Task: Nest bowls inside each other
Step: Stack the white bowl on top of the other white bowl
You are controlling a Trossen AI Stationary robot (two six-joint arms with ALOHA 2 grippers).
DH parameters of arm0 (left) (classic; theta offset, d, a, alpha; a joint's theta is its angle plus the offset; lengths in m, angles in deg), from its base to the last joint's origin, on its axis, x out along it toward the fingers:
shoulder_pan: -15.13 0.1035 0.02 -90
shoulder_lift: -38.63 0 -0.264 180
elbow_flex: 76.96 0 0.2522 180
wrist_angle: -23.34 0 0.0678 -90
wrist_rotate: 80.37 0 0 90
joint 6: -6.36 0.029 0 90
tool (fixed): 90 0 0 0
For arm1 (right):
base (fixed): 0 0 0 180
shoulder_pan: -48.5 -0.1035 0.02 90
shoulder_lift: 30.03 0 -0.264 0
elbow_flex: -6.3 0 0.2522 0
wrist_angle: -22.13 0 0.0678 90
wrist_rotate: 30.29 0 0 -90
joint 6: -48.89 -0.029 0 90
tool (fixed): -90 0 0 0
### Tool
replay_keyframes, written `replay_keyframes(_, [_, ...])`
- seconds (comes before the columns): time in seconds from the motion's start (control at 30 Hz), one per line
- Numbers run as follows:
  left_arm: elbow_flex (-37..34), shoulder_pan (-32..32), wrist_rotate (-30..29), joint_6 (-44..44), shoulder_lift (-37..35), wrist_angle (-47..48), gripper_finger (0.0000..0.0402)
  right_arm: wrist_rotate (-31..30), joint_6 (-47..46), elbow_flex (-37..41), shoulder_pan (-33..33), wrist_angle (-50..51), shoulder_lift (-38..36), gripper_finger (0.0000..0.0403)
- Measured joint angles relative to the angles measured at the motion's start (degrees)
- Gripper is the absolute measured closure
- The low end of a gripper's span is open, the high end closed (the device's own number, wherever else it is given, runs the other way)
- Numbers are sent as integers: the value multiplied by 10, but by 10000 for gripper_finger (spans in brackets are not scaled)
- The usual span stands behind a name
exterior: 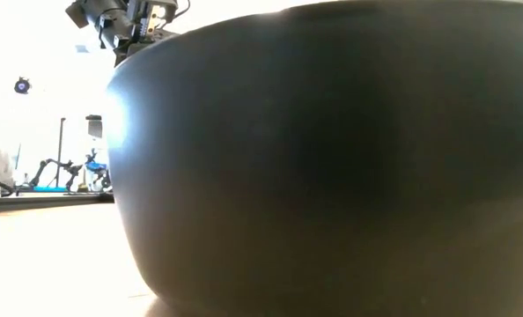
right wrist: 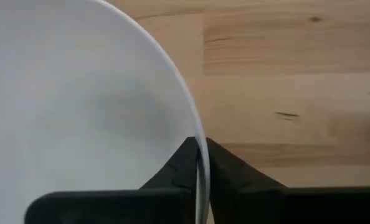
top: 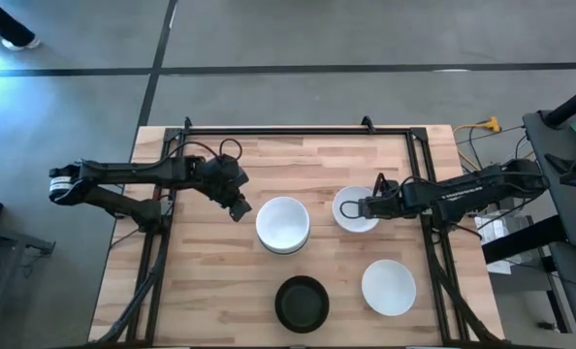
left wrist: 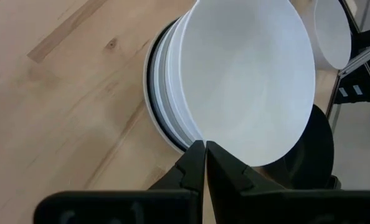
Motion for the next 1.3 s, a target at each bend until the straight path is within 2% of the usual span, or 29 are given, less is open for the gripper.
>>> replay_keyframes(0.2, [-2, 0, 2, 1, 0, 0, 402, 0, 21, -3, 2, -8, -5, 393])
replay_keyframes(0.4, [-1, 0, 2, 0, 0, 1, 402, -38, 107, -48, 29, -3, -32, 393])
replay_keyframes(0.6, [-1, 0, 21, 1, -2, 8, 402, -147, 236, -163, 66, 7, -54, 394])
replay_keyframes(0.73, [-2, 0, 28, 8, -10, 31, 402, -162, 368, -264, 75, -19, -46, 394])
replay_keyframes(0.9, [-1, 6, 12, 47, -37, 103, 402, -112, 472, -380, 75, -44, -5, 394])
replay_keyframes(1.1, [0, 16, -68, 46, -97, 176, 402, 5, 540, -500, 75, -33, 95, 394])
replay_keyframes(1.2, [-2, 16, -91, 38, -137, 181, 402, 70, 553, -556, 75, -3, 157, 394])
replay_keyframes(1.3, [-5, 16, -102, 17, -171, 182, 402, 117, 555, -614, 75, 76, 223, 394])
